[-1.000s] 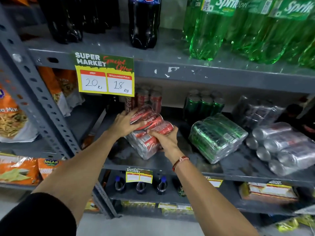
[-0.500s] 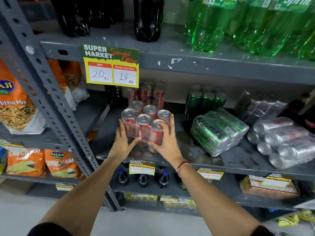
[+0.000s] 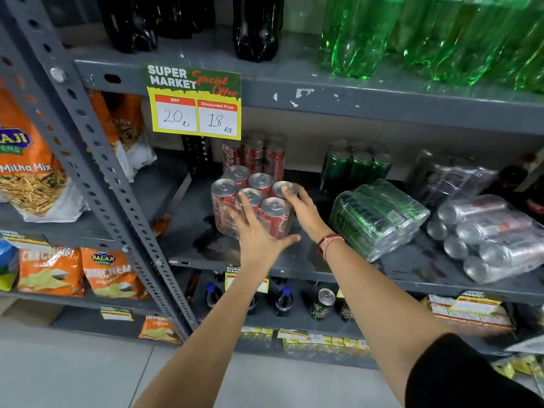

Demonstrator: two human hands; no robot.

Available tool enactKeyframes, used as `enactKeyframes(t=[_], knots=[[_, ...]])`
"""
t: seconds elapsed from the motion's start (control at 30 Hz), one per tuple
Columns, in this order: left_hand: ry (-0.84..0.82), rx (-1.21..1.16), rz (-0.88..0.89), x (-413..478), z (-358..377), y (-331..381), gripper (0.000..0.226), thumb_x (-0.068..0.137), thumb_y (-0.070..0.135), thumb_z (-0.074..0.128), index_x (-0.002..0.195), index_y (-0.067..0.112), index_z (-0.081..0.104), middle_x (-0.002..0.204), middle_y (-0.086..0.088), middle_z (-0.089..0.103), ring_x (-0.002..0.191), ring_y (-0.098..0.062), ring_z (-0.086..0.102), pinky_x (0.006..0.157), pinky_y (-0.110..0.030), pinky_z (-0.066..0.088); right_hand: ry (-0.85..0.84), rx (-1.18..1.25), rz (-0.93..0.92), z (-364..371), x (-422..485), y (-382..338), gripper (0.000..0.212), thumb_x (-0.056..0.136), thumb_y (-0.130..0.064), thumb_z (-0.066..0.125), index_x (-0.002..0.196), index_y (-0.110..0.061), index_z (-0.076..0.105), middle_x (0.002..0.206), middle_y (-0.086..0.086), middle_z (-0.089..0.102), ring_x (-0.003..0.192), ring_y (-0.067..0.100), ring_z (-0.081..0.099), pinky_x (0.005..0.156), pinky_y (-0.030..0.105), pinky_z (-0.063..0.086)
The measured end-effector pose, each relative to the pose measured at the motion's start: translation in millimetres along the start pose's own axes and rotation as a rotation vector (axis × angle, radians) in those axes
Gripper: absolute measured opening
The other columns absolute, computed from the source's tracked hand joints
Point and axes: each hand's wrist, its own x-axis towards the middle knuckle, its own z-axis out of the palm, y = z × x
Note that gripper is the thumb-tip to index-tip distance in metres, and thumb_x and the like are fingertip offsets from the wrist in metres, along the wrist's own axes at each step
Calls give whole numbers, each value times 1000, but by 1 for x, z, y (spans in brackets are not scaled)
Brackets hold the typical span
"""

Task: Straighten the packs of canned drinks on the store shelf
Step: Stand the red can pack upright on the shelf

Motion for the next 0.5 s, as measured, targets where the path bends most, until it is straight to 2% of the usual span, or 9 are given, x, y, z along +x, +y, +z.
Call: enactKeyframes(t=[0.07,0.17,0.23,0.3,0.4,0.47,0.5], knots=[[41,19,-6,7,2,-3,138,52,40,88,146,28,-12,152,-24,-21,141,-46,7,107,-62,25,24,16,-14,3,-4,3,52,84,-57,56,127,-28,52,129,4,60,115,17,58,88,24,47],[86,49,40,14,-3,-16,126,54,35,87,147,25,2,155,-23,-8,139,-45,17,104,-58,30,64,10,-58,11,-14,6,51,87,-52,56,127,-22,50,131,6,58,119,20,55,100,36,45],[60,88,108,22,-15,-25,117,55,34,86,146,25,12,156,-20,8,135,-44,28,101,-55,36,161,-49,-96,23,-27,8,53,90,-48,53,131,-16,46,132,8,53,123,23,50,107,40,38],[-27,104,169,35,-32,-33,111,56,28,86,145,25,20,154,-14,22,131,-39,39,102,-48,37,313,-91,-96,42,-45,10,58,92,-46,50,138,-11,39,133,13,47,126,27,43,107,36,31],[-267,125,247,59,-61,-38,113,51,18,88,144,31,26,151,-2,34,133,-22,41,105,-31,35,532,-110,-109,74,-79,9,63,91,-47,48,138,-6,35,123,15,45,120,31,40,97,29,27],[-428,246,283,79,-80,-35,114,50,14,88,143,38,27,144,4,44,128,-14,45,100,-23,36,576,-126,-109,93,-96,9,61,93,-43,48,139,-6,34,121,13,44,119,28,40,96,28,28],[-493,320,295,88,-87,-32,114,51,11,88,143,39,26,141,3,47,125,-14,47,100,-24,38,556,-123,-115,100,-102,9,60,94,-42,47,140,-7,33,123,12,44,119,27,40,98,30,30]])
